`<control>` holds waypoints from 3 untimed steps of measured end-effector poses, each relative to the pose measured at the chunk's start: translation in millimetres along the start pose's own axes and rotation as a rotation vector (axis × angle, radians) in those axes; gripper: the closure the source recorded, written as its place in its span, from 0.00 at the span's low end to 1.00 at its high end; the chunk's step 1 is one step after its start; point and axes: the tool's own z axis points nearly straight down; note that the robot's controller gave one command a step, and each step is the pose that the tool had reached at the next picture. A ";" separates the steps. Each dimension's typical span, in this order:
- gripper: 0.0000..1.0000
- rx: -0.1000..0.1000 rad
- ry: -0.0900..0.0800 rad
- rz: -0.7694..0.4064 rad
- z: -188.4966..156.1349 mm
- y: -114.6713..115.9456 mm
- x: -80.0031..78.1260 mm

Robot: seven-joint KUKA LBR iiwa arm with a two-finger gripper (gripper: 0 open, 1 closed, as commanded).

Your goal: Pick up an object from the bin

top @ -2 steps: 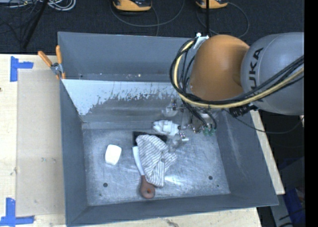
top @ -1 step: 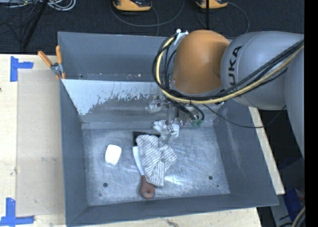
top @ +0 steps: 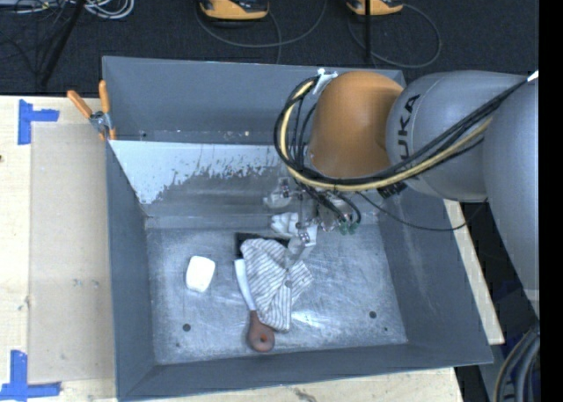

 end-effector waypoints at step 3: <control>1.00 0.005 0.002 -0.133 29.0 9.1 -6.8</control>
Offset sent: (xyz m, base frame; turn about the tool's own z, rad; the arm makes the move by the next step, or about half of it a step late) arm -0.0022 0.0017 -0.0470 -0.0501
